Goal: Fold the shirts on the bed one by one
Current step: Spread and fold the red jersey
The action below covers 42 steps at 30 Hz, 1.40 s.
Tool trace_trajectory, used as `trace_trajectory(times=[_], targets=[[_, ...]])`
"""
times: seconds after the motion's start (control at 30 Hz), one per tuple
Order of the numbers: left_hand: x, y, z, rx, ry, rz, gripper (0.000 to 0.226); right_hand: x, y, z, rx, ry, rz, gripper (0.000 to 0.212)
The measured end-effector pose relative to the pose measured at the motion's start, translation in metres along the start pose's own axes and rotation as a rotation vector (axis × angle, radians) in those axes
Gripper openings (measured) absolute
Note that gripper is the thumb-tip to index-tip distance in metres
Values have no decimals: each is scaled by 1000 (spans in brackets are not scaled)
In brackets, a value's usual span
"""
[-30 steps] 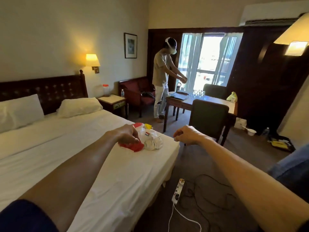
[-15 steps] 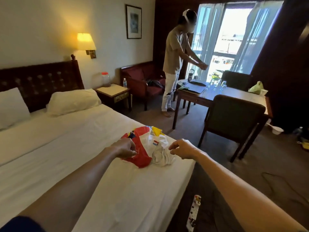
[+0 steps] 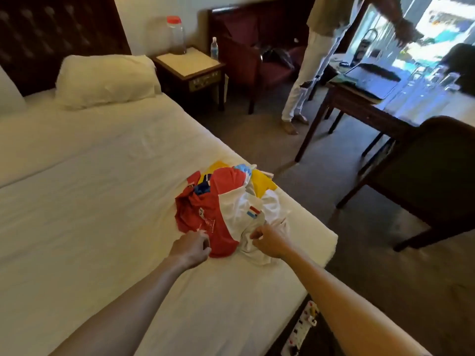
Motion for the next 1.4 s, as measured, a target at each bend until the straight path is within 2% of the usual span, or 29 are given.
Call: trace_trajectory(times=[0.1,0.17,0.23,0.27,0.33,0.37,0.4,0.43,0.5,0.53,0.6,0.67,0.73,0.87,1.03,1.1,1.23,1.3,1.33,1.4], targets=[[50,-23,-68,-126,-14,70,5,47,20,-73,-35,-86,71,17],[90,-41,-108,-203,-31,120,13,85,36,-112,-41,-160,81,17],[135,-57,-136,-269,-77,160,40,127,51,-139,-23,-252,-55,23],[155,-65,-147,-302,-96,190,57,144,57,-149,-8,-260,-139,33],[190,-77,-161,-359,-100,266,85,169,68,-166,24,-201,-250,61],[202,-81,-167,-374,-85,295,91,179,73,-173,37,-161,-273,71],[211,-84,-172,-385,-60,317,88,187,76,-180,42,-126,-269,74],[217,-87,-176,-401,-24,325,74,192,79,-186,37,-96,-230,67],[217,-91,-182,-436,48,277,34,196,81,-197,-1,-42,-91,33],[215,-90,-183,-439,81,272,22,194,79,-201,-18,-19,-32,20],[203,-86,-182,-414,129,327,12,189,73,-202,-64,4,-13,15],[183,-80,-179,-374,203,377,4,176,62,-200,-133,60,-91,13],[156,-73,-172,-302,305,423,10,154,47,-192,-197,154,-164,10],[78,-56,-144,-110,502,480,6,96,4,-168,-299,309,-243,7],[-42,-33,-83,59,680,539,18,7,-78,-122,-383,435,-355,15],[-92,-25,-47,120,759,538,13,-32,-121,-94,-427,479,-398,14],[-192,-11,49,260,935,527,6,-109,-222,-3,-614,486,-342,11],[-237,-10,104,286,998,540,9,-140,-277,56,-771,493,-114,16],[-258,-12,130,289,1033,553,12,-151,-304,86,-844,469,-20,17],[-298,-21,186,289,1116,591,18,-170,-347,145,-900,336,-76,20]])
Point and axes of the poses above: each hand's wrist, its own z-axis away from the middle knuckle, its own x-axis out of the palm, y = z × x, the point moved 8 cm from there along -z, towards the middle knuckle, and after that the axes turned 1 degree about -x, right-handed, at the moved point
